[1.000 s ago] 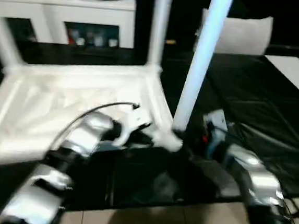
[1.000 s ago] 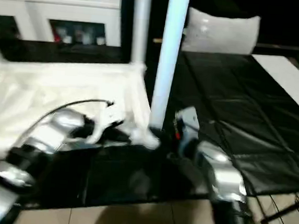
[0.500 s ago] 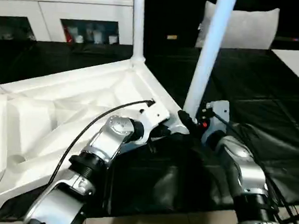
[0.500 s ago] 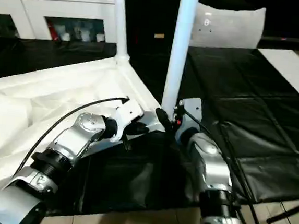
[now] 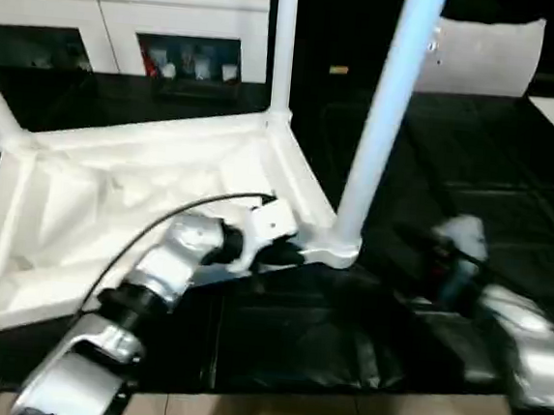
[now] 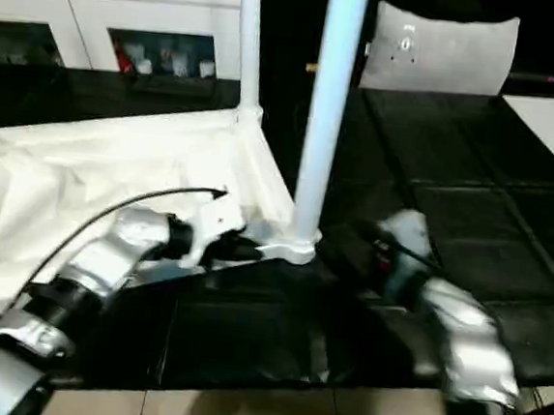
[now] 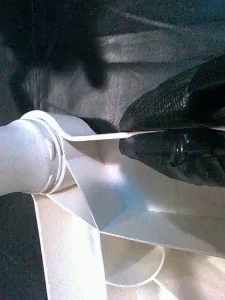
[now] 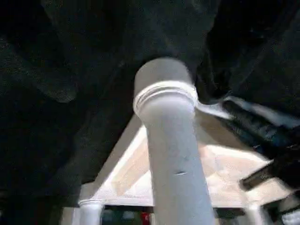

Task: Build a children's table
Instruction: Rotate leg to tighten, then rotate table base

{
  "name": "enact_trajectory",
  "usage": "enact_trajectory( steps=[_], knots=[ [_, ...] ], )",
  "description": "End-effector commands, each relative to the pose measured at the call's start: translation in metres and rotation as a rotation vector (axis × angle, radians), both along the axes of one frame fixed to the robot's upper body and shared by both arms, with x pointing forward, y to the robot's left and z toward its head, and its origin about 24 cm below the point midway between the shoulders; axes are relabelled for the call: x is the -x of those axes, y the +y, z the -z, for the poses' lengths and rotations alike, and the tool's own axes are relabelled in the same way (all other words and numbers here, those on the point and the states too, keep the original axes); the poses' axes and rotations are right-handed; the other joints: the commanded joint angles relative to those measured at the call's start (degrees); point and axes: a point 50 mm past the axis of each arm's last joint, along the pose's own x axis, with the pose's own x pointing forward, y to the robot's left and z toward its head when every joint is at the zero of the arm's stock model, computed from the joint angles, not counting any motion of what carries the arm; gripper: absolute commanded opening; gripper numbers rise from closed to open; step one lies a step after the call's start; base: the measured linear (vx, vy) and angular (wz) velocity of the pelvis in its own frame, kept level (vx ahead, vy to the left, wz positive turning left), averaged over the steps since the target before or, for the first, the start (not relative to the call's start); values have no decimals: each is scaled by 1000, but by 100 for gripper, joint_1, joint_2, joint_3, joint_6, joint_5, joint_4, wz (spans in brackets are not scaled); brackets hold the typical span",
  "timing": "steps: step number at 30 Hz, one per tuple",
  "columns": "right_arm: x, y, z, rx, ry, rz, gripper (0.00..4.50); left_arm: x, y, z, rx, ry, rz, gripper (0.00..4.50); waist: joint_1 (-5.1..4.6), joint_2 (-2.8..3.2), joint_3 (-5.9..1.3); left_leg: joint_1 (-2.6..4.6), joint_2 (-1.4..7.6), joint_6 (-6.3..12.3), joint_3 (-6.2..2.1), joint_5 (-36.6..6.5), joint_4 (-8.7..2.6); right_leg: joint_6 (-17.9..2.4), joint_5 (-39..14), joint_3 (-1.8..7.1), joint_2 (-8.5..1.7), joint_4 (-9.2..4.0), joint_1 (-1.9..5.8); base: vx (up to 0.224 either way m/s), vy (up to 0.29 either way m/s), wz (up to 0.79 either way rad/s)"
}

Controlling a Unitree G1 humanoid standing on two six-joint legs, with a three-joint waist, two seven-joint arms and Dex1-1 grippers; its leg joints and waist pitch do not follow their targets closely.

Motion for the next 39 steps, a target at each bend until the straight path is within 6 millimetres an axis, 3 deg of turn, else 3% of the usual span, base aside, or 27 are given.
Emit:
enact_trajectory(
  steps=[1, 4, 5, 8, 15, 18, 22, 23, 24, 25, 27, 30, 31, 32, 34, 37, 38, 39],
  knots=[
    [3, -2, -8, -16, -28, -53, 446, 2, -8, -11, 23, -49, 99, 0, 21, -71, -410, 19, 101, 518, 3, -944, -359, -1159, -1417, 205, -326, -379, 389, 0, 0, 0],
    [9, -1, -11, -19, -20, -124, 446, 5, -6, -10, 4, -45, 158, 0, 60, -73, -426, 25, 109, 586, 9, -846, -341, -1223, -1275, 204, -323, -359, 378, 0, 0, 0],
    [10, 1, -11, -20, -16, -156, 446, 8, -5, -9, -9, -45, 189, 0, 79, -103, -422, 18, 110, 598, 9, -829, -344, -1210, -1283, 202, -322, -351, 382, 0, 0, 0],
    [12, 6, -12, -22, -7, -198, 446, 8, -4, -8, -17, -50, 208, 0, 127, -82, -421, 29, 121, 595, 11, -817, -340, -1179, -1370, 203, -329, -354, 365, 0, 0, 0],
    [17, 24, -15, -68, 21, -297, 446, 6, -7, -8, -10, -64, 195, 0, 188, -86, -410, 36, 122, 455, 1, -1005, -359, -1026, -1742, 202, -342, -380, 347, 0, 0, 0],
    [22, 34, -23, -133, 28, -361, 446, 0, -11, -12, 40, -96, 103, 0, 203, -91, -406, 26, 111, 439, -4, -1027, -358, -940, -1826, 200, -335, -397, 351, 0, 0, 0],
    [29, 43, -31, -177, 37, -423, 450, 0, -11, -15, 101, -52, 40, 43, 204, -86, -406, 11, 118, 402, -22, -1012, -369, -893, -1842, 207, -342, -389, 360, 0, 0, 0],
    [29, 49, -34, -188, 21, -426, 450, 3, -10, -15, 127, -42, 32, 54, 203, -55, -411, 18, 129, 366, -22, -1010, -369, -937, -1761, 211, -346, -380, 347, 0, 0, 0],
    [29, 53, -35, -196, 9, -426, 450, 5, -10, -16, 144, -39, 29, 57, 204, -62, -414, 14, 127, 360, -26, -1002, -367, -977, -1715, 208, -355, -373, 351, 0, 0, 0],
    [28, 59, -37, -208, -8, -414, 450, 7, -9, -17, 169, -38, 17, 57, 200, -23, -410, 16, 128, 328, -30, -1063, -378, -1019, -1750, 203, -356, -377, 341, 0, 0, 0],
    [24, 68, -38, -230, -30, -388, 450, 10, -5, -19, 203, -40, -9, 81, 172, -42, -402, 18, 133, 295, -27, -1124, -387, -1034, -1760, 202, -346, -380, 333, 0, 0, 0],
    [23, 74, -39, -242, -39, -377, 450, 12, -1, -20, 219, -39, -23, 94, 107, -26, -385, 27, 100, 218, -23, -1334, -399, -868, -2120, 197, -327, -437, 323, 0, 0, 0],
    [22, 90, -42, -266, -56, -377, 450, 17, 10, -22, 247, -19, -61, 102, 108, -24, -390, 30, 103, 201, -26, -1316, -399, -848, -2116, 205, -333, -427, 324, 0, 0, 0],
    [22, 93, -43, -270, -58, -377, 450, 19, 12, -22, 250, -14, -66, 129, 73, -16, -367, -8, 124, 158, -49, -1340, -442, -861, -2123, 203, -340, -401, 332, 0, 0, 0],
    [21, 106, -46, -289, -64, -371, 450, 27, 26, -23, 262, 17, -92, 134, 16, -24, -367, 13, 102, 127, -42, -1460, -442, -731, -2410, 194, -322, -439, 310, 0, 0, 0],
    [19, 118, -48, -297, -63, -353, 450, 38, 45, -22, 253, 57, -125, 163, -37, 27, -366, 57, 110, 64, -35, -1484, -442, -745, -2353, 231, -304, -444, 259, 0, 0, 0],
    [16, 131, -49, -286, -60, -340, 450, 54, 64, -22, 250, 108, -138, 179, -45, 26, -359, 47, 110, 38, -38, -1477, -451, -752, -2282, 233, -295, -419, 265, 0, 0, 0],
    [15, 133, -49, -285, -59, -338, 450, 56, 67, -22, 249, 119, -135, 179, -35, 103, -368, 58, 133, -34, -70, -1517, -463, -827, -2209, 234, -315, -358, 249, 0, 0, 0]
  ],
)
